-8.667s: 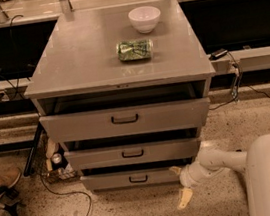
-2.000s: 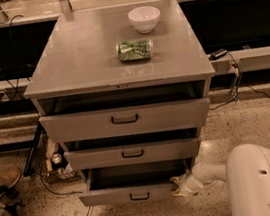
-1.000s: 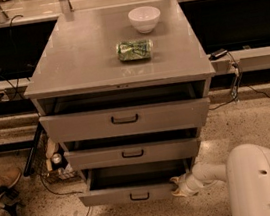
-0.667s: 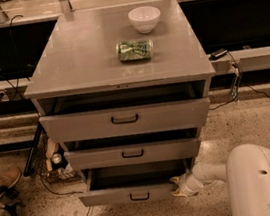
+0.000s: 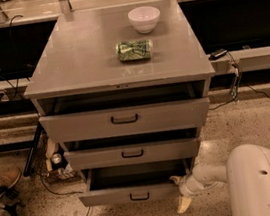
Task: Open bottom drawer
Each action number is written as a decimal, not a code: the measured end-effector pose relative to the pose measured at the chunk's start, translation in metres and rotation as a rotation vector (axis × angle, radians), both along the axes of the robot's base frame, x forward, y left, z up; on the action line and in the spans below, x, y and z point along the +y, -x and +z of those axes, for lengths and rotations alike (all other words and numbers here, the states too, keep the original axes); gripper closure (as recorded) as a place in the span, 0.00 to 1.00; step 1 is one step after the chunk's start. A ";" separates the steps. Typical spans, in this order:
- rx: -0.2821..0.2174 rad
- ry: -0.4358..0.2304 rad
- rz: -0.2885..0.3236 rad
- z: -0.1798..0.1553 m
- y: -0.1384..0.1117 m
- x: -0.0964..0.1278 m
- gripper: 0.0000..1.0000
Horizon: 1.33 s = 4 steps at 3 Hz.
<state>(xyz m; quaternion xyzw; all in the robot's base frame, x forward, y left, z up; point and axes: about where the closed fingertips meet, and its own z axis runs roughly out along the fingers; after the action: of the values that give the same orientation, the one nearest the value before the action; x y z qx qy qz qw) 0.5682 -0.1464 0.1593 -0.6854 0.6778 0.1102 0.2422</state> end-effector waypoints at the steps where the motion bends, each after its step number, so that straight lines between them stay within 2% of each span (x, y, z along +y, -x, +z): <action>1: -0.001 0.022 0.028 -0.002 0.006 0.009 0.00; 3: 0.008 0.084 0.098 -0.011 0.017 0.038 0.00; 4: 0.008 0.086 0.099 -0.011 0.017 0.038 0.16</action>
Offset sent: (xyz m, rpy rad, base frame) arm -0.0173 0.0415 -0.0141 -0.0967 0.0111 0.1207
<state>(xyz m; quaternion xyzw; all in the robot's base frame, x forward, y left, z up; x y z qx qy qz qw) 0.5512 -0.1082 0.1482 -0.7275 0.6480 0.0956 0.2042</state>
